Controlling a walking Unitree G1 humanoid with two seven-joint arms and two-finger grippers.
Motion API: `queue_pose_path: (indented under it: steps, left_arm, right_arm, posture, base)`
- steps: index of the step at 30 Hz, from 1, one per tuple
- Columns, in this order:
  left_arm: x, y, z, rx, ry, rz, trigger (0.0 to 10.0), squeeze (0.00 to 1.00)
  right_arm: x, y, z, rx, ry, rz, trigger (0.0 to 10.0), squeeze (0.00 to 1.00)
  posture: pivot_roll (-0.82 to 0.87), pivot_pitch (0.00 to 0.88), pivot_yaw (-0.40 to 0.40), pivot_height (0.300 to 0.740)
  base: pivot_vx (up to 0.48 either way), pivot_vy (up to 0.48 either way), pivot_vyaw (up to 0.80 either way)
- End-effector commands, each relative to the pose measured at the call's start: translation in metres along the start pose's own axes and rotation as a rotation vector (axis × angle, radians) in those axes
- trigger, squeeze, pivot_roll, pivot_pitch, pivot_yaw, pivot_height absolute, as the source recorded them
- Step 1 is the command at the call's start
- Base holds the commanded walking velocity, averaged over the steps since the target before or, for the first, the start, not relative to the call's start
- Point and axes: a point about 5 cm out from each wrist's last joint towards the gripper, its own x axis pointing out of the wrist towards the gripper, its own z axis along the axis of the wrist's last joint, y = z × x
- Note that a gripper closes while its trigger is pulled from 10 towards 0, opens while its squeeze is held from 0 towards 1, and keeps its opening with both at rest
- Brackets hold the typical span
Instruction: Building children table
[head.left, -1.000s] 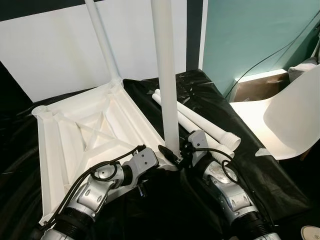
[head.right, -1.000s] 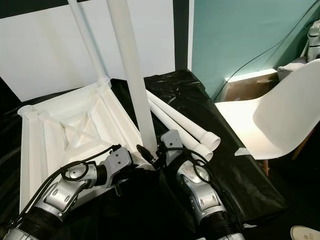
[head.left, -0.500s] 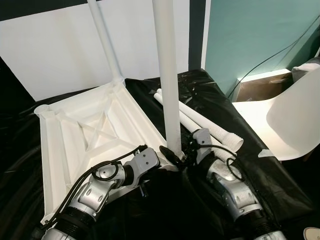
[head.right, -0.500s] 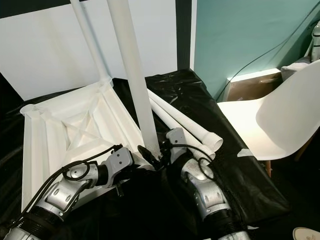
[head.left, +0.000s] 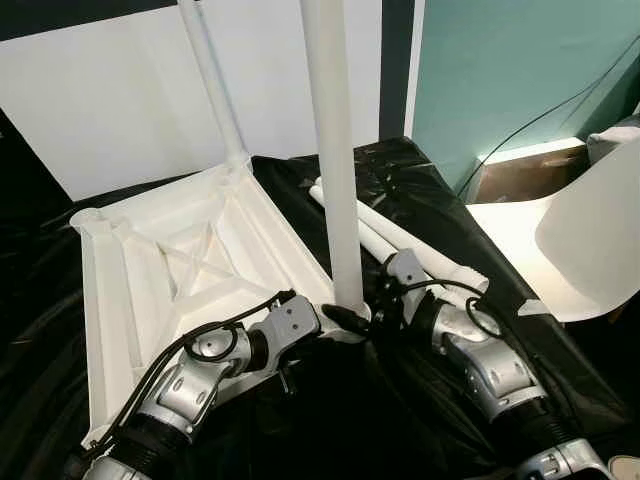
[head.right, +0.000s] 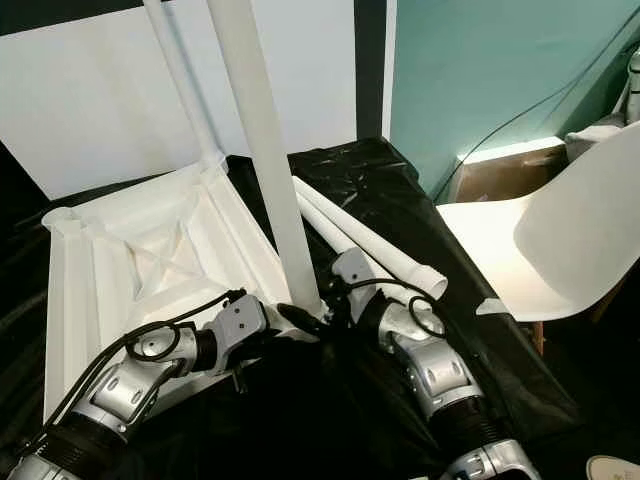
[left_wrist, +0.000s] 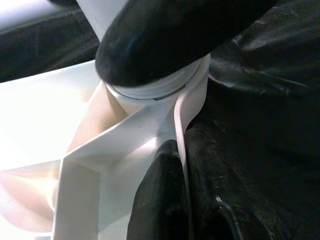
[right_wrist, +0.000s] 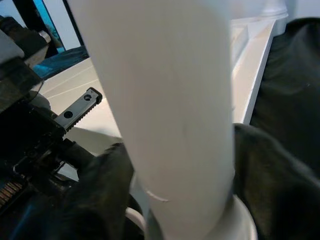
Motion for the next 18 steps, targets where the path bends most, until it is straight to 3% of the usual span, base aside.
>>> queue_pose_path:
  steps: [1,3,6,9,15,16,17,18]
  left_arm:
    - [0.010,-0.033,-0.044,-0.145,0.133,-0.162,10.0,0.00]
    - [0.010,-0.033,-0.044,-0.144,0.134,-0.162,10.0,0.00]
    - [0.010,-0.032,-0.043,-0.141,0.134,-0.164,10.0,0.00]
    - [0.009,-0.032,-0.043,-0.139,0.136,-0.168,10.0,0.00]
    - [0.008,-0.031,-0.042,-0.135,0.139,-0.172,10.0,0.00]
    - [0.008,-0.031,-0.042,-0.134,0.138,-0.172,10.0,0.00]
    - [0.008,-0.031,-0.042,-0.135,0.138,-0.171,10.0,0.00]
    - [0.008,-0.031,-0.042,-0.135,0.138,-0.171,10.0,0.00]
  right_arm:
    - [0.004,0.002,-0.001,0.035,-0.010,-0.031,0.0,0.00]
    - [0.005,0.003,-0.002,0.058,-0.031,-0.069,0.0,0.00]
    - [0.002,-0.005,0.006,0.228,-0.221,-0.308,0.0,0.00]
    - [-0.001,-0.005,0.011,0.231,-0.267,-0.333,0.0,0.00]
    - [0.000,-0.016,0.014,0.191,-0.262,-0.390,0.0,0.00]
    - [0.002,-0.019,0.015,0.196,-0.248,-0.401,6.9,0.00]
    - [0.004,-0.018,0.014,0.209,-0.233,-0.390,10.0,0.00]
    - [0.004,-0.018,0.014,0.209,-0.233,-0.390,10.0,0.00]
  posture:
    - [0.13,0.000,0.025,0.740]
    - [0.13,0.000,0.027,0.740]
    - [0.13,0.000,0.027,0.740]
    - [0.13,0.000,0.041,0.740]
    - [0.13,0.000,0.041,0.740]
    - [0.13,0.000,0.040,0.740]
    - [0.13,0.000,0.040,0.740]
    - [0.13,0.000,0.040,0.740]
  base:
    - [0.000,0.000,0.00]
    - [0.000,0.000,0.00]
    - [0.000,0.000,0.00]
    - [0.000,0.000,0.00]
    - [0.000,0.000,0.00]
    - [0.000,0.000,0.00]
    - [0.000,0.000,0.00]
    - [0.000,0.000,0.00]
